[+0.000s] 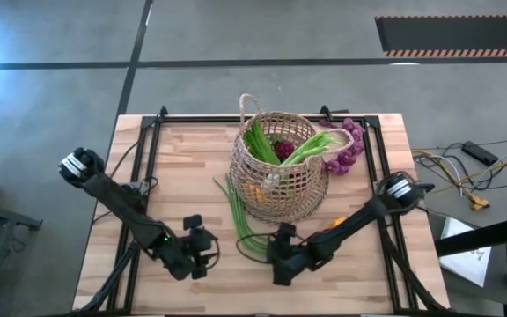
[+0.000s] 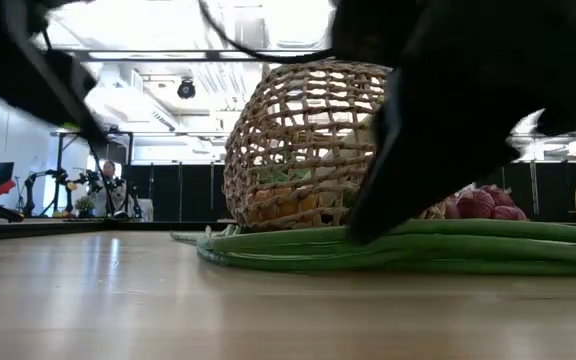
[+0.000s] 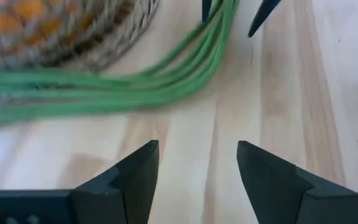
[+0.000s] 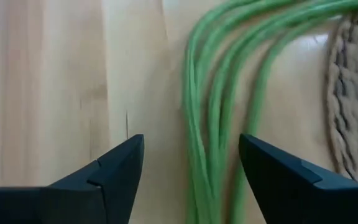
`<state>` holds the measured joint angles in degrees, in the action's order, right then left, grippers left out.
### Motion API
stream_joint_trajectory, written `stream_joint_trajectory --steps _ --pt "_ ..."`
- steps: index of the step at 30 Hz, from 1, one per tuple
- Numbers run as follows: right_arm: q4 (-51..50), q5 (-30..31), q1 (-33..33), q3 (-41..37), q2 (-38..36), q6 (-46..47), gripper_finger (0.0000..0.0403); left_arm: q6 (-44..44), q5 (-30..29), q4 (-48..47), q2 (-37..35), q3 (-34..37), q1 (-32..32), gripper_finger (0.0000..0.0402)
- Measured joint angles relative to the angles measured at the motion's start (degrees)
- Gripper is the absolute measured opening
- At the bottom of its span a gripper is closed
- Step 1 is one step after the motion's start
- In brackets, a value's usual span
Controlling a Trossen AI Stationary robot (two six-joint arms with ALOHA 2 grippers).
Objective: Build produce basket
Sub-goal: Put the scallions into the basket
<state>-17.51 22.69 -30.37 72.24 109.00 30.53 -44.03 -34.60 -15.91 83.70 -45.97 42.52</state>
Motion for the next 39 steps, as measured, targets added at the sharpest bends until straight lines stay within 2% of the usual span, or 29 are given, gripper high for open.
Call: stream_joint_trajectory --steps 5,10,13,17,21,25,35,39 --pt "-7.2 -1.0 2.8 7.4 6.3 6.0 0.0232 -3.0 -1.1 16.4 1.1 8.8 0.2 0.0201" --pt "-11.9 -4.7 5.3 10.6 8.8 6.1 0.0195 1.6 -1.4 32.2 3.6 13.1 0.2 0.0201" --pt "-11.5 -6.6 6.1 10.5 8.6 5.3 0.0157 3.1 -1.4 34.8 4.4 13.4 0.2 0.0201" --pt "-12.0 -6.0 5.5 10.4 6.8 2.1 0.0109 4.2 -1.4 34.8 4.7 13.1 0.2 0.0201" --pt "-12.9 -4.6 5.0 10.2 4.6 2.9 0.0087 4.2 -1.3 34.8 4.7 13.2 0.2 0.0201" --pt "-12.6 -4.7 5.2 10.1 3.6 2.9 0.0109 4.4 -1.3 34.7 4.7 13.4 0.2 0.0201" --pt "-12.3 -4.5 6.2 9.2 5.5 2.7 0.0250 4.6 -1.3 34.6 4.7 13.5 0.2 0.0201" --pt "-10.8 -5.3 7.1 8.0 6.2 2.6 0.0257 5.5 -1.2 34.8 4.7 13.5 0.2 0.0201"
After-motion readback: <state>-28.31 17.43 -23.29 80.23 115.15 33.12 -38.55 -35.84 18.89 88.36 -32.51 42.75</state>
